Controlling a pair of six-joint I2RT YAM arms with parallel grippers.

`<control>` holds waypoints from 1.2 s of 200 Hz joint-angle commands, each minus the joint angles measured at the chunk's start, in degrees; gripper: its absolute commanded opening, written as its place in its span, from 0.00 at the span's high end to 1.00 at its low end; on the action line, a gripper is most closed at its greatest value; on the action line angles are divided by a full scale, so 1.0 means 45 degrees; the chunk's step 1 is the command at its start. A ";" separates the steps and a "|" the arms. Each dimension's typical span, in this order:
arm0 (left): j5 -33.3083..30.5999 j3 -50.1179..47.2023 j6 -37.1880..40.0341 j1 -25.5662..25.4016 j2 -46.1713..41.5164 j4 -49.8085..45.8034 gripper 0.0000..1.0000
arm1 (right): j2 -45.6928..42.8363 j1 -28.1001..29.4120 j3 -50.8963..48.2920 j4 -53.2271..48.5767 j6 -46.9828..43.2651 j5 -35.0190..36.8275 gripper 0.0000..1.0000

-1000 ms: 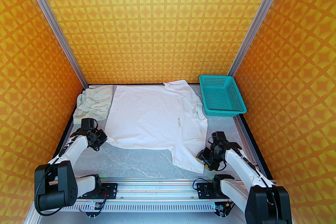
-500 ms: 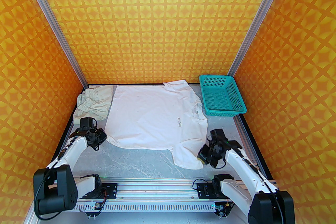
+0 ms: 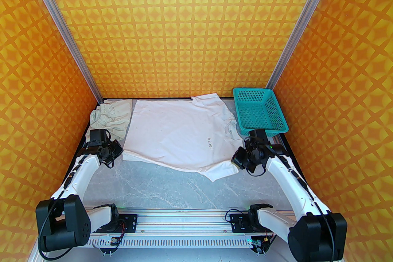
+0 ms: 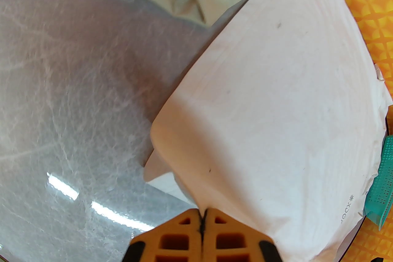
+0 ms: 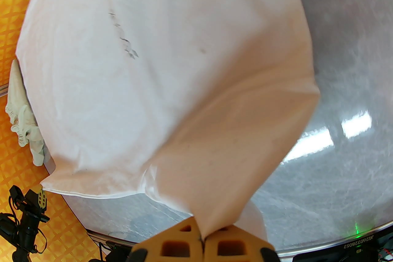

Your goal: Fold and stack the mixed laundry pile

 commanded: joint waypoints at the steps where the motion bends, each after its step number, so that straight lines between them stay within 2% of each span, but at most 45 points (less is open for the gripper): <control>1: 0.0172 0.0431 0.0192 -0.0057 0.0521 0.0178 1.00 | 0.0616 0.0059 0.0860 0.0086 -0.0454 0.0103 1.00; 72: 0.0133 0.0802 0.0040 -0.0071 0.2070 0.1126 1.00 | 0.2857 -0.0037 0.3156 0.0638 -0.1031 0.0220 1.00; 113: 0.0144 0.1462 0.0123 -0.0065 0.2883 0.1321 1.00 | 0.3559 -0.0700 0.4131 0.0867 -0.1333 0.0296 1.00; 163: 0.0144 0.2053 0.0283 -0.0060 0.3822 0.1509 1.00 | 0.4897 -0.0762 0.4890 0.1599 -0.1339 -0.0316 1.00; 240: 0.0143 0.2797 0.0322 -0.0035 0.5410 0.1962 1.00 | 0.6435 -0.0762 0.5823 0.2458 -0.1814 0.0163 1.00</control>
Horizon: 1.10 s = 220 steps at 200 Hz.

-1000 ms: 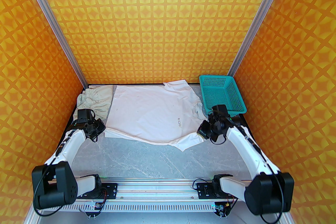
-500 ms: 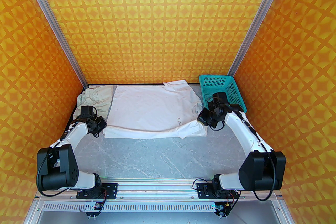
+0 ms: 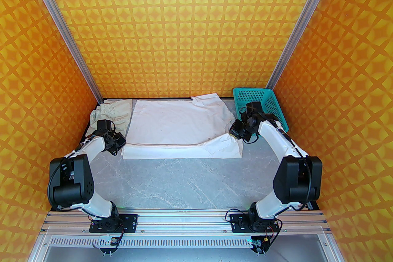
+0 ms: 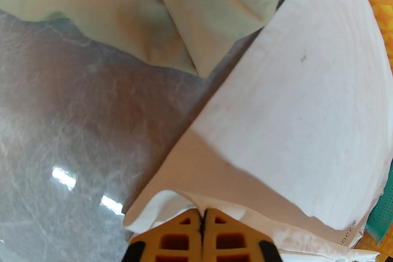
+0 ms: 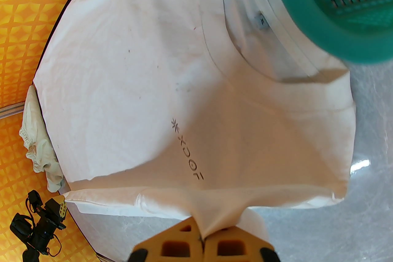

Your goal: Fold and stack the mixed laundry pile

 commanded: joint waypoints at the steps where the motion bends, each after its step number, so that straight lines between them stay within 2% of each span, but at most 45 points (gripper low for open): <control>1: 0.0075 0.0530 0.0245 -0.0015 0.0360 0.0388 1.00 | 0.0329 -0.0028 0.0544 0.0842 -0.0354 0.0256 1.00; 56: 0.0080 0.0859 0.0144 0.0013 0.1020 0.0654 1.00 | 0.1238 0.0057 0.0790 0.2030 -0.0866 0.0261 1.00; 64: 0.0075 0.0882 0.0120 0.0004 0.1110 0.0668 0.96 | 0.1312 0.0122 0.0750 0.2187 -0.0952 0.0372 1.00; 89: 0.0075 0.0985 0.0090 0.0005 0.1117 0.0659 0.71 | 0.1548 0.0245 0.0867 0.1881 -0.1340 0.1073 0.69; 103: -0.0056 0.1028 0.0174 0.0023 0.0791 0.0580 0.61 | 0.1379 0.0264 0.0869 0.1756 -0.1452 0.1358 0.59; 129: -0.0678 0.1346 0.0644 0.0014 -0.0106 -0.0140 0.50 | 0.0770 0.0337 0.1028 0.1312 -0.1741 0.1835 0.54; 142: -0.0871 0.1345 0.0885 -0.0005 -0.0796 -0.0493 0.49 | 0.0358 0.0570 0.1013 0.1018 -0.1920 0.2167 0.53; 159: -0.0935 0.1074 0.1113 -0.0080 -0.1694 -0.0929 0.49 | -0.0245 0.1006 0.0638 0.0733 -0.2060 0.2608 0.52; 190: -0.0651 0.0214 0.1624 -0.1264 -0.2561 -0.1742 0.72 | -0.1130 0.1431 -0.1369 0.1626 -0.1437 0.1842 0.52; 203: -0.0433 -0.0282 0.1604 -0.1808 -0.2554 -0.1714 0.79 | -0.1164 0.1421 -0.2156 0.1911 -0.1380 0.1954 0.53; 220: 0.0214 -0.0906 0.1472 -0.1940 -0.2241 -0.1171 0.85 | -0.1047 0.1380 -0.2768 0.1995 -0.1498 0.2280 0.54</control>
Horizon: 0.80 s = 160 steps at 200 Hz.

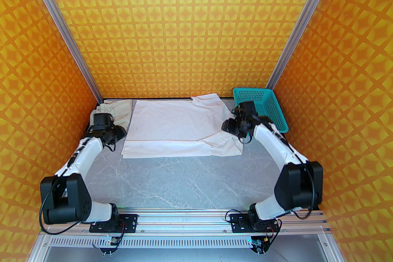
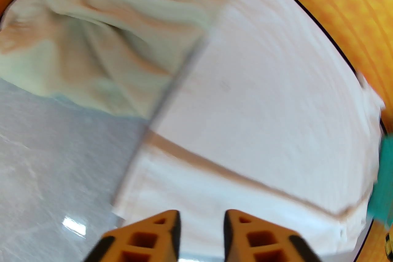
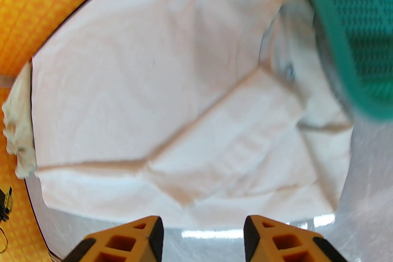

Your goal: Fold and stack the mixed laundry pile

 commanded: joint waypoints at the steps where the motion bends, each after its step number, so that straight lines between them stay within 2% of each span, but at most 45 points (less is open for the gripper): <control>1: 0.0747 -0.1036 0.0182 -0.0337 0.0545 -0.0457 0.85 | 0.0308 -0.0103 -0.1067 0.0335 0.0084 0.0307 0.54; 69: 0.0590 -0.0439 0.0586 -0.0040 0.3249 0.0583 0.92 | 0.1288 -0.0746 -0.2472 0.2019 0.0171 0.0912 0.72; 132: 0.0371 -0.0525 0.1081 0.1069 0.4022 0.0599 0.93 | 0.1707 -0.0784 -0.3617 0.2891 0.0149 0.2863 0.85; 160: 0.0365 -0.0438 0.1251 0.1359 0.4136 0.0502 0.93 | 0.1776 -0.0975 -0.3794 0.2806 0.0222 0.3437 0.88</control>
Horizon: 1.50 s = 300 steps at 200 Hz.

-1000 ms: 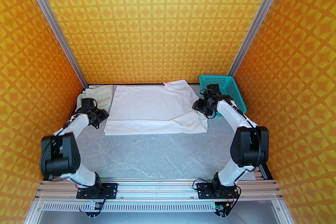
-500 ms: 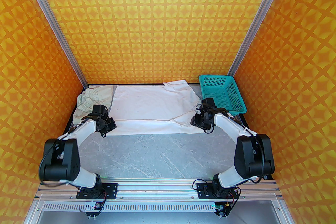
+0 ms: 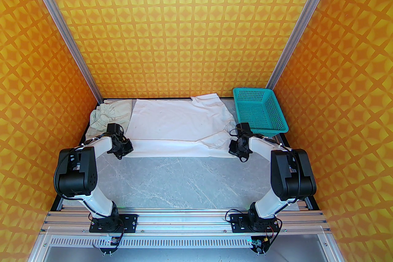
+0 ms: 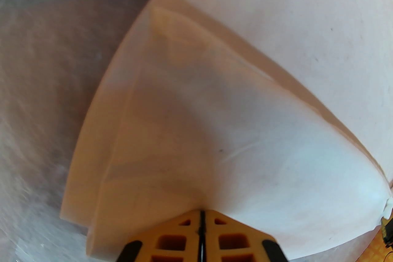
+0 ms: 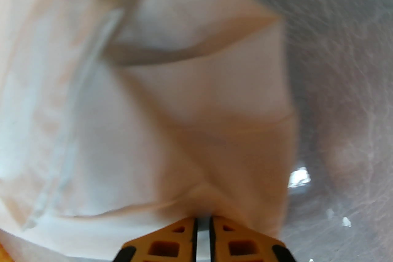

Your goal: Fold and stack the mixed laundry pile

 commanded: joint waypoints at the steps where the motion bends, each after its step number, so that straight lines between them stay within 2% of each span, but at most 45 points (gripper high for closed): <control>1: -0.0349 0.0161 0.0439 0.0333 0.0389 -0.0130 0.93 | 0.0178 -0.0226 -0.0227 0.0288 0.0105 0.1200 0.88; 53: -0.0347 0.0095 0.0427 0.0378 -0.0178 -0.0449 0.92 | -0.0609 -0.0803 -0.0649 -0.0590 0.0144 0.1611 0.88; 89: -0.0344 0.0426 0.0533 0.0266 -0.2174 -0.1598 0.74 | -0.2503 -0.0734 -0.0341 -0.1876 -0.0086 0.0481 0.85; 114: -0.0314 0.1113 0.0693 -0.0441 -0.2817 -0.2147 0.72 | -0.3321 0.0179 0.0248 -0.2149 0.0141 -0.0043 0.82; 135: -0.0199 0.2230 0.1069 -0.1477 -0.1719 -0.2113 0.72 | -0.2685 0.1569 0.0902 -0.1353 0.0747 -0.0514 0.82; 168: 0.0485 0.3954 0.1258 -0.2301 0.0791 -0.0707 0.73 | 0.0023 0.3567 0.3012 -0.0235 0.0968 -0.0438 0.79; 198: 0.0883 0.5588 0.1523 -0.2583 0.3252 -0.0455 0.76 | 0.2397 0.3897 0.4415 0.0352 0.1450 -0.0573 0.77; 218: 0.1155 0.6024 0.1456 -0.2650 0.4247 -0.0839 0.78 | 0.3285 0.3900 0.4646 0.0373 0.1714 -0.0701 0.77; 255: 0.1150 0.3756 0.1197 -0.2705 0.3463 -0.0512 0.78 | 0.3059 0.3890 0.3019 0.0612 0.2019 -0.0731 0.77; 300: 0.1155 -0.0072 0.0738 -0.2713 0.1243 -0.0168 0.78 | 0.1332 0.3897 -0.0043 0.0639 0.2258 -0.0883 0.77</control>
